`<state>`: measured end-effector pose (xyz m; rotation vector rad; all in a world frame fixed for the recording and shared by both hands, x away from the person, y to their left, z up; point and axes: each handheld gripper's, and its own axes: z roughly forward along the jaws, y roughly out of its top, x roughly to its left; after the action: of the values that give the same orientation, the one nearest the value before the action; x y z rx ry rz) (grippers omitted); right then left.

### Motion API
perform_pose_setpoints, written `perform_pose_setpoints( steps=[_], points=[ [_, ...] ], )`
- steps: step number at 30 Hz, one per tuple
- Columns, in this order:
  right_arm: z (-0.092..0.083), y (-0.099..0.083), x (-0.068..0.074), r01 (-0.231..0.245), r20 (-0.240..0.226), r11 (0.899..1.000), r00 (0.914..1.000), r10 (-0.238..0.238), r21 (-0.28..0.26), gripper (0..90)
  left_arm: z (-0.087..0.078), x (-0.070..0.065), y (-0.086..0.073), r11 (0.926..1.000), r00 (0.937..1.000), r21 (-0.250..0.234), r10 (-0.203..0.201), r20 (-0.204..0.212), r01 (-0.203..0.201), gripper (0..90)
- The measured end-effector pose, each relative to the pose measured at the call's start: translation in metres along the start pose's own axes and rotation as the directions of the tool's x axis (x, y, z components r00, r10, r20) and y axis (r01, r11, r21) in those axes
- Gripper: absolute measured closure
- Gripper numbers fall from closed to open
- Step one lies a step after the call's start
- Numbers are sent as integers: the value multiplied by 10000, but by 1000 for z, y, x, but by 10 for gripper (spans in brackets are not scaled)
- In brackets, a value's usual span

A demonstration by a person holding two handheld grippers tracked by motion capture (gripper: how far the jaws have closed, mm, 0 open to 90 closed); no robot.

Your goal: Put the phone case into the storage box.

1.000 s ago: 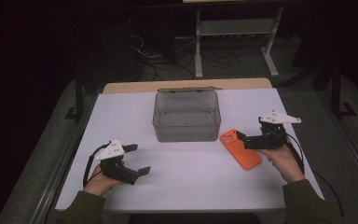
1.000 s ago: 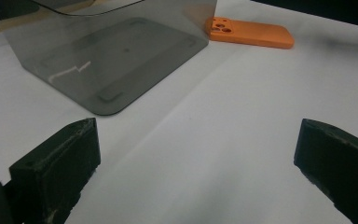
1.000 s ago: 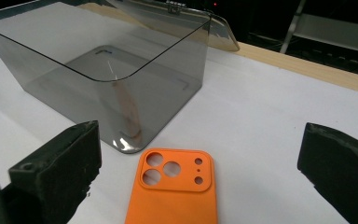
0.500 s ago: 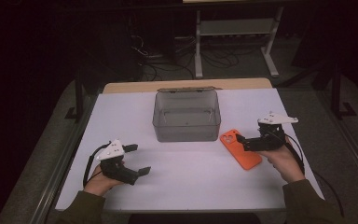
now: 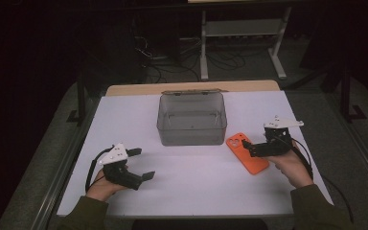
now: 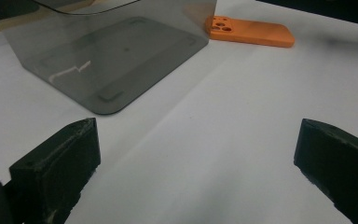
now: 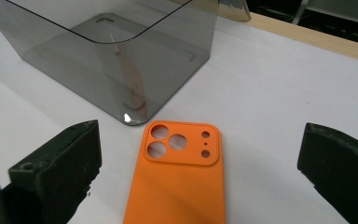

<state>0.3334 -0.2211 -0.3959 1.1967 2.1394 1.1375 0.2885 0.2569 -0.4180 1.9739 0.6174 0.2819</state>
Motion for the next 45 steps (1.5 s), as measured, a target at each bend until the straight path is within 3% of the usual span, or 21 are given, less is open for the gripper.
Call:
perform_pose_setpoints(
  steps=[18,45],
  points=[
    [5,-6,2,83,-220,9990,9997,-74,444,0,-1,1,0,10000,10000,27,-54,-71,54,0],
    [13,-20,3,246,-149,9920,9996,-229,1241,0,-2,1,0,10000,9998,49,9,-179,-8,0]
  ],
)
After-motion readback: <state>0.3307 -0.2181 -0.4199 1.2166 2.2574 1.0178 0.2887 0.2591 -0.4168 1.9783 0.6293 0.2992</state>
